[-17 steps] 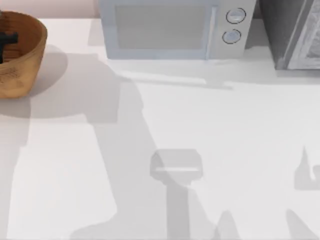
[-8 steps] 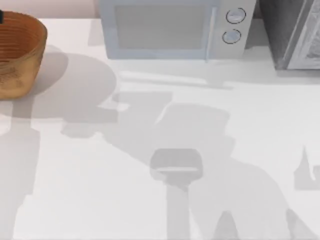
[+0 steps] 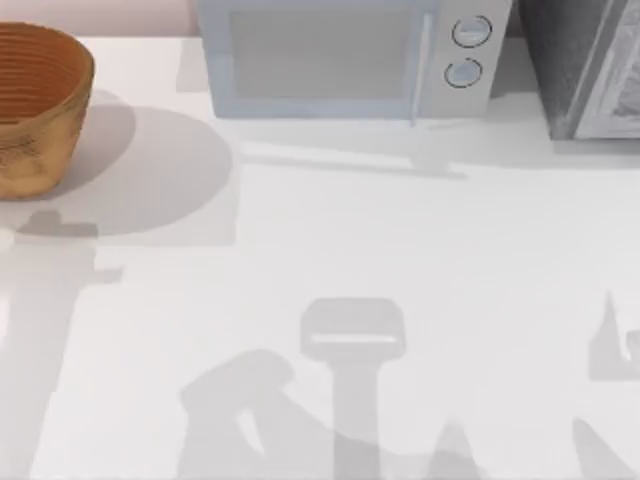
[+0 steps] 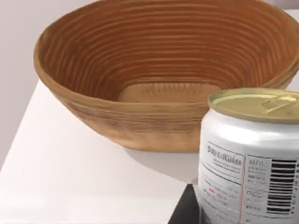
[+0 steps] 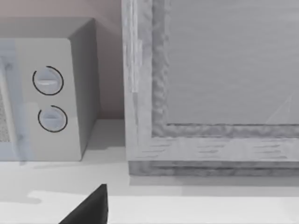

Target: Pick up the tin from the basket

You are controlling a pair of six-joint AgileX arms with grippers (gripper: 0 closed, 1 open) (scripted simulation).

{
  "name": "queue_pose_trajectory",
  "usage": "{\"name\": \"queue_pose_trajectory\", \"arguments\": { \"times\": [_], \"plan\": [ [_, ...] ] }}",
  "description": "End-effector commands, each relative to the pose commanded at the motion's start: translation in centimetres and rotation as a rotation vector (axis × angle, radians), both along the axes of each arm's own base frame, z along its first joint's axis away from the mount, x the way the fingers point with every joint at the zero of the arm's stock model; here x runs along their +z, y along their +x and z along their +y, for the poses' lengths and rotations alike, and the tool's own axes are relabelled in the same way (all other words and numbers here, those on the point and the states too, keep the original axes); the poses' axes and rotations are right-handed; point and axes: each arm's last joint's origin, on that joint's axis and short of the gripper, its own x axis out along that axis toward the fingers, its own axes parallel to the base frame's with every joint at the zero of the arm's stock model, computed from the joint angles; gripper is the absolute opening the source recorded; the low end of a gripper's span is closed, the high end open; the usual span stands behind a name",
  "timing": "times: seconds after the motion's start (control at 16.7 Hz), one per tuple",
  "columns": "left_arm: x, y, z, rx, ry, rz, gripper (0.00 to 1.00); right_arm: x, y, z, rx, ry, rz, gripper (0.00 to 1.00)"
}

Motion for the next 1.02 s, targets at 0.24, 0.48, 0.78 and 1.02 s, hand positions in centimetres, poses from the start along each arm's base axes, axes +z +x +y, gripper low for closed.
{"name": "queue_pose_trajectory", "arguments": {
  "times": [0.24, 0.48, 0.78, 1.02],
  "plan": [
    [-6.2, -5.0, -0.6, -0.033, -0.037, -0.253, 0.0, 0.0, 0.0, 0.0, 0.0, 0.0, 0.0, 1.0],
    [-11.0, -6.3, -0.9, -0.079, -0.072, -0.425, 0.0, 0.0, 0.0, 0.0, 0.0, 0.0, 0.0, 1.0],
    [-12.8, -6.4, -1.0, -0.104, -0.088, -0.491, 0.0, 0.0, 0.0, 0.0, 0.0, 0.0, 0.0, 1.0],
    [-12.8, -6.4, -1.0, -0.101, -0.085, -0.485, 0.0, 0.0, 0.0, 0.0, 0.0, 0.0, 0.0, 1.0]
  ]
}}
